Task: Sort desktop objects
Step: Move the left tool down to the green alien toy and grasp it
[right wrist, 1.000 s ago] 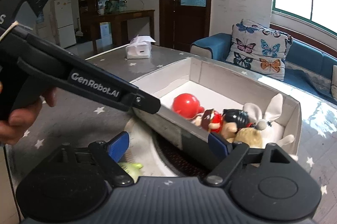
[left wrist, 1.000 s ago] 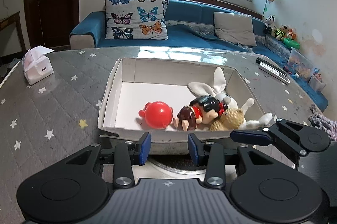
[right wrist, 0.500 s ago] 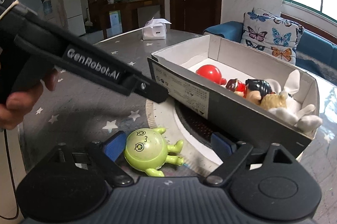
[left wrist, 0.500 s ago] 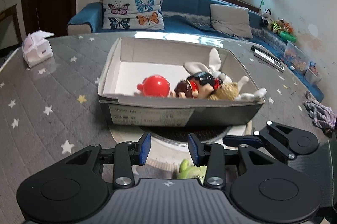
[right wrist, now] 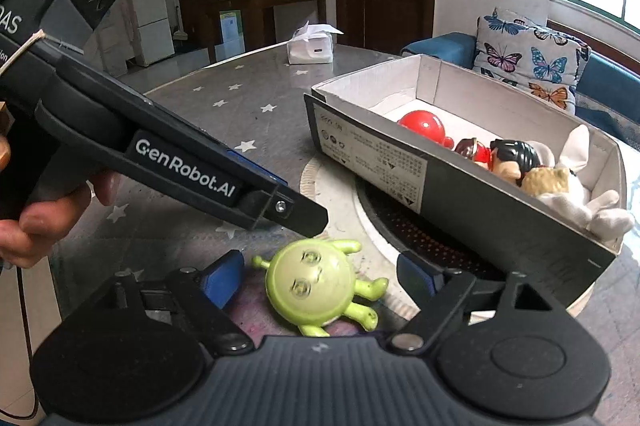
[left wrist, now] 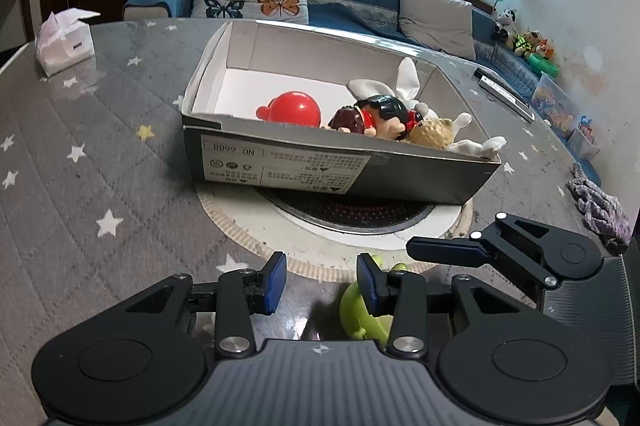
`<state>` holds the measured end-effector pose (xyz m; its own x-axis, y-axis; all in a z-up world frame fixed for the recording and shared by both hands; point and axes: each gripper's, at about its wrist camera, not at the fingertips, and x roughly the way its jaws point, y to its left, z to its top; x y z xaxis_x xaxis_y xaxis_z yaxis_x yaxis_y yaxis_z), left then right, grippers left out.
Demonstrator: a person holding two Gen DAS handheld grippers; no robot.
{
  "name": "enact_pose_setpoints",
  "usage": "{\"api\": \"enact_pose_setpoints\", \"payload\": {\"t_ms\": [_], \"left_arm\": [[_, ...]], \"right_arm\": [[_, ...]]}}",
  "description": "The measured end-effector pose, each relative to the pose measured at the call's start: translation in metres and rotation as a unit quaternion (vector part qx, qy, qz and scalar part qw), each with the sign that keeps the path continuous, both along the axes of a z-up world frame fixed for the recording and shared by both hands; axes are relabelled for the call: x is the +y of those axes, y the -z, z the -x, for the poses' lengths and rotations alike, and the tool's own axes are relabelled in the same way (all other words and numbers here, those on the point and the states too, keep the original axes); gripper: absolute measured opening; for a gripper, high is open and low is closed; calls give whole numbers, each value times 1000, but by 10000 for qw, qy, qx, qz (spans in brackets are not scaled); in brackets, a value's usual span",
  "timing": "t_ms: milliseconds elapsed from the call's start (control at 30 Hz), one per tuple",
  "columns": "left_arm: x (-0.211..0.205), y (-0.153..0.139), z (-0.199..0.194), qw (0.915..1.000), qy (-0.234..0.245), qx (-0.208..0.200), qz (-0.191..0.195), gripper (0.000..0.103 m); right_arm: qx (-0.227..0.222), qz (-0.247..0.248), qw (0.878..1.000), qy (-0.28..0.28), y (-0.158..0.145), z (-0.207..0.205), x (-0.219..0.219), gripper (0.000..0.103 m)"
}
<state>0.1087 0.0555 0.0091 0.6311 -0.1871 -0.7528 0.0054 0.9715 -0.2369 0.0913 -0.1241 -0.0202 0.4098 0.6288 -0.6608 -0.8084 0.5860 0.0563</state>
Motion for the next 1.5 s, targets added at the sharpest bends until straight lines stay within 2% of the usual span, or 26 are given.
{"api": "enact_pose_setpoints", "payload": {"t_ms": [67, 333, 500, 700, 900, 1133, 1500], "left_arm": [[0, 0, 1, 10000, 13, 14, 65, 42], [-1, -3, 4, 9988, 136, 62, 466, 42], [-8, 0, 1, 9983, 250, 101, 512, 42], [-19, 5, 1, 9983, 399, 116, 398, 44], [-14, 8, 0, 9976, 341, 203, 565, 46], [-16, 9, 1, 9978, 361, 210, 513, 47], [-16, 14, 1, 9966, 345, 446, 594, 51]], "right_arm": [[36, 9, 10000, 0, 1, 1, 0, 80], [213, 89, 9997, 103, 11, 0, -1, 79], [338, 55, 9993, 124, 13, -2, -3, 68], [367, 34, 9992, 134, 14, -2, -2, 68], [362, 81, 9992, 114, 14, -2, 0, 68], [323, 189, 9992, 133, 12, 0, 4, 68], [265, 204, 9994, 105, 12, 2, 5, 68]]}}
